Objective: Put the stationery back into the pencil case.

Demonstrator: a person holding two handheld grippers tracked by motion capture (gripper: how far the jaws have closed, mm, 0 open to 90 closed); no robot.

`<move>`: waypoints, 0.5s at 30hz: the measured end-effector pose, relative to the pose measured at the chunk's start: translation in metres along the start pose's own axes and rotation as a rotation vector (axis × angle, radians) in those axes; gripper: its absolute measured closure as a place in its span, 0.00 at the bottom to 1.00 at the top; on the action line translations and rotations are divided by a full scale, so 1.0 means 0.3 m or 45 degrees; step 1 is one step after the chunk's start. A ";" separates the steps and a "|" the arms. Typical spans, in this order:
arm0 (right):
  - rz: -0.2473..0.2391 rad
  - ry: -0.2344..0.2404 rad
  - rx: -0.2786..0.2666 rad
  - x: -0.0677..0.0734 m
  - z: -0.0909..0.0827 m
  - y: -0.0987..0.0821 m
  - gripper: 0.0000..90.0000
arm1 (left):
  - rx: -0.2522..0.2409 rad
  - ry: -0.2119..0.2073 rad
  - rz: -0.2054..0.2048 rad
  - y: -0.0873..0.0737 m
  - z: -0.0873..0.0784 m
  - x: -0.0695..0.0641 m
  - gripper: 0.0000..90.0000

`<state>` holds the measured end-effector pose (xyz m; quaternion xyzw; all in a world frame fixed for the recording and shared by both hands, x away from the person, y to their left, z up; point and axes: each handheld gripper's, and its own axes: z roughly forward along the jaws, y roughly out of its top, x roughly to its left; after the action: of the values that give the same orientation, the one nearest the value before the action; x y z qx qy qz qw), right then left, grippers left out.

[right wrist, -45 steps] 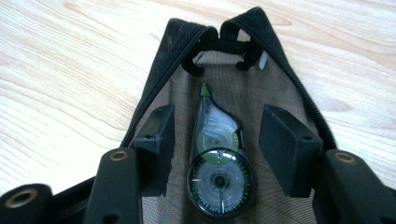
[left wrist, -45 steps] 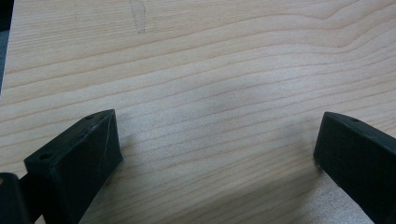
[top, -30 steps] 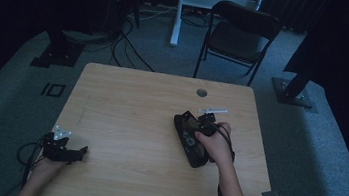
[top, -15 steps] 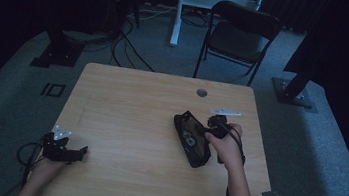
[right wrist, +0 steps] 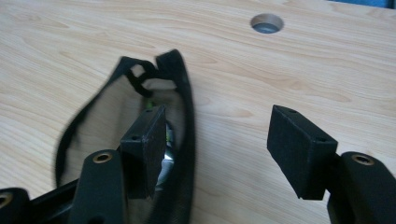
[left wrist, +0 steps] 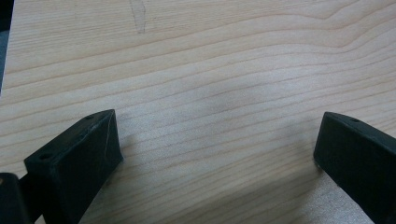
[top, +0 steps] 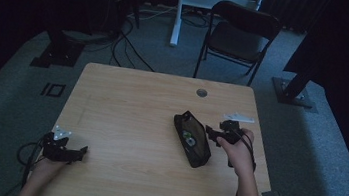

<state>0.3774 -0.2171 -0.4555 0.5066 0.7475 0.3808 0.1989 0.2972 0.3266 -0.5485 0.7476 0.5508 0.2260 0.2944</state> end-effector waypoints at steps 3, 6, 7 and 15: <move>0.002 0.003 -0.019 -0.025 -0.006 -0.021 0.40 | 0.000 0.000 0.000 0.000 0.000 0.000 0.01; 0.010 -0.013 -0.025 -0.058 -0.012 -0.056 0.38 | 0.000 0.000 0.000 0.000 0.000 0.000 0.01; 0.012 -0.017 -0.021 -0.066 -0.011 -0.065 0.37 | 0.000 0.000 0.000 0.000 0.000 0.000 0.01; 0.059 -0.028 -0.003 -0.115 -0.003 -0.136 0.36 | 0.000 0.000 0.000 0.000 0.000 0.000 0.01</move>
<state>0.3662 -0.2568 -0.4893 0.5277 0.7329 0.3806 0.1986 0.2972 0.3266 -0.5486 0.7475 0.5509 0.2260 0.2945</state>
